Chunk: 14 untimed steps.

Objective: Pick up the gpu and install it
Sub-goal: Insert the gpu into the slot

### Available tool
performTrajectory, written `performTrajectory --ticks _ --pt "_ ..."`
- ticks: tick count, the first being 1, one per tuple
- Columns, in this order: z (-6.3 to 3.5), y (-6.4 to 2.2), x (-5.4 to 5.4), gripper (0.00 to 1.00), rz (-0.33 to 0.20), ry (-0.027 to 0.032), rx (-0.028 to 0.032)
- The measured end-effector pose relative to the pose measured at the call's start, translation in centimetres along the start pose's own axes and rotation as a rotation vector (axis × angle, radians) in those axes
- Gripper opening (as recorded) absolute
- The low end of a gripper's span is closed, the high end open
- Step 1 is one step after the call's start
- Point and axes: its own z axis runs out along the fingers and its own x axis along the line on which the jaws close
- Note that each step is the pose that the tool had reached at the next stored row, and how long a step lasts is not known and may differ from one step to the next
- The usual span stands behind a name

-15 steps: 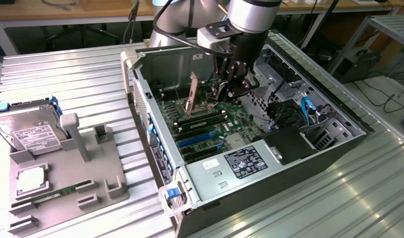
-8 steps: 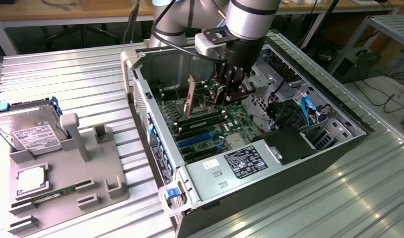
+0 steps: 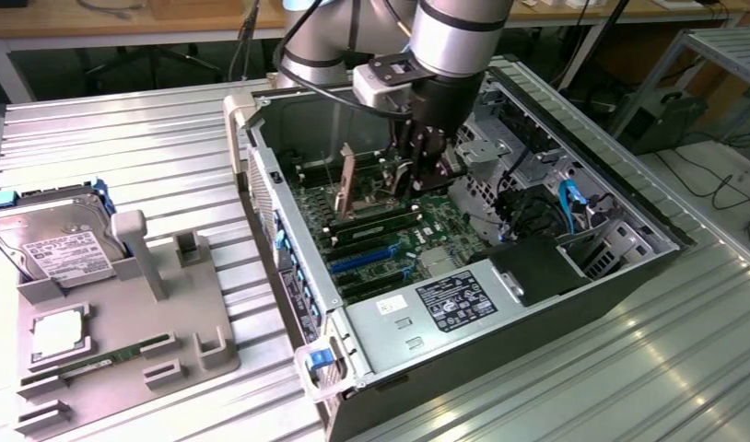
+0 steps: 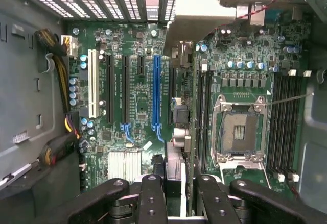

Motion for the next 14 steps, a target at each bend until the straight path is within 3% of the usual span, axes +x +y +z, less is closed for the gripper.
performTrajectory --ticks 14 --pt "2.71 0.60 -0.1 0.28 0.025 0.0008 0.0007"
